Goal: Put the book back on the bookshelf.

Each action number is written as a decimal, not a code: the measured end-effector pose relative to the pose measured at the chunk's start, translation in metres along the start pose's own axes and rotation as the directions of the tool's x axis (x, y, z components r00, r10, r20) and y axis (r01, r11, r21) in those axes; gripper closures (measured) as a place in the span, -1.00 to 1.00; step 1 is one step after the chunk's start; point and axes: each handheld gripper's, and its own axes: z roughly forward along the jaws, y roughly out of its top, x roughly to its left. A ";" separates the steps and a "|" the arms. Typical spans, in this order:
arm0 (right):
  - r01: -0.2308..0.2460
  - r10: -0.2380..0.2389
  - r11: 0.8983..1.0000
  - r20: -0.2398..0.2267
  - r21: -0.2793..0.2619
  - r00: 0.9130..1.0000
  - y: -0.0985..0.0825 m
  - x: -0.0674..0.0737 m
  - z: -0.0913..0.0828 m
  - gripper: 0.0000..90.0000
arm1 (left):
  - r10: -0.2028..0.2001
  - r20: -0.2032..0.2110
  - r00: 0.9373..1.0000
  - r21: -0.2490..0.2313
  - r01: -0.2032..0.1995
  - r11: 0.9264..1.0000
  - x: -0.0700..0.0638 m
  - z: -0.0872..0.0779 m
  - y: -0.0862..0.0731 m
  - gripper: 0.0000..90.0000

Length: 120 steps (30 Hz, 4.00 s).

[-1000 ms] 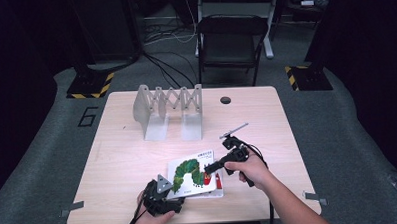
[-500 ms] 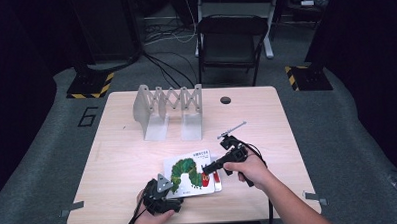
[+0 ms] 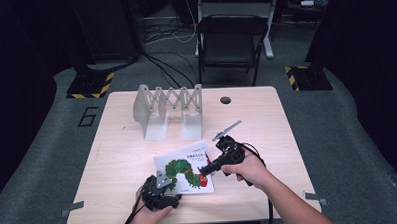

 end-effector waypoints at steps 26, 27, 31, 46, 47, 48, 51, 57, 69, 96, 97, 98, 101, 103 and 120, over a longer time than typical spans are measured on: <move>0.217 -0.223 0.975 0.146 0.056 0.964 0.009 0.016 0.001 0.89 | -0.025 0.014 1.000 -0.004 0.026 1.000 0.013 0.006 0.007 -0.49; 0.222 -0.228 0.973 0.143 0.059 0.963 0.009 0.017 0.001 0.89 | -0.013 0.017 1.000 0.000 0.013 1.000 0.014 0.005 0.007 -0.48; 0.266 -0.275 0.961 0.149 0.077 0.950 0.007 0.016 0.000 0.89 | -0.051 0.053 0.997 -0.006 0.052 0.999 0.019 0.000 0.004 -0.46; 0.319 -0.328 0.944 0.137 0.085 0.935 -0.007 0.007 -0.001 0.89 | -0.092 0.080 0.993 -0.038 0.095 0.995 0.047 -0.024 0.004 -0.44; 0.336 -0.345 0.938 0.140 0.083 0.928 -0.008 0.005 -0.001 0.88 | -0.087 0.084 0.993 -0.053 0.091 0.994 0.048 -0.025 0.005 -0.44; 0.322 -0.332 0.943 0.142 0.084 0.933 -0.010 0.005 -0.001 0.88 | -0.079 0.091 0.993 -0.066 0.085 0.994 0.049 -0.025 0.007 -0.44; 0.337 -0.345 0.938 0.140 0.080 0.928 -0.016 0.001 -0.001 0.88 | -0.045 0.104 0.994 -0.090 0.054 0.994 0.050 -0.026 0.014 -0.44; 0.362 -0.374 0.927 0.161 0.102 0.913 -0.023 -0.005 -0.001 0.85 | 0.034 0.124 0.992 -0.154 -0.015 0.988 0.045 -0.029 0.024 -0.35; 0.353 -0.377 0.926 0.280 0.133 0.883 -0.031 -0.019 0.010 0.69 | 0.071 0.133 0.989 -0.218 -0.041 0.975 0.034 -0.036 0.028 -0.10; 0.259 -0.283 0.959 0.407 0.114 0.869 -0.032 -0.035 0.004 0.16 | 0.107 0.190 0.976 -0.147 -0.080 0.986 0.039 -0.045 0.048 -0.05; 0.259 -0.283 0.959 0.407 0.114 0.869 -0.032 -0.035 0.004 0.16 | 0.107 0.190 0.976 -0.147 -0.080 0.986 0.039 -0.045 0.048 -0.07; 0.268 -0.289 0.957 0.415 0.110 0.862 -0.031 -0.036 0.004 0.16 | 0.111 0.195 0.975 -0.146 -0.082 0.986 0.038 -0.045 0.053 -0.07; 0.277 -0.294 0.955 0.421 0.101 0.858 -0.029 -0.037 0.005 0.18 | 0.120 0.197 0.973 -0.148 -0.092 0.985 0.036 -0.045 0.059 -0.07; 0.272 -0.284 0.958 0.429 0.091 0.857 -0.029 -0.037 0.007 0.19 | 0.125 0.201 0.972 -0.151 -0.096 0.984 0.035 -0.043 0.064 -0.07; 0.267 -0.272 0.961 0.433 0.074 0.859 -0.023 -0.037 0.010 0.17 | 0.154 0.191 0.969 -0.102 -0.136 0.985 0.027 -0.038 0.094 0.18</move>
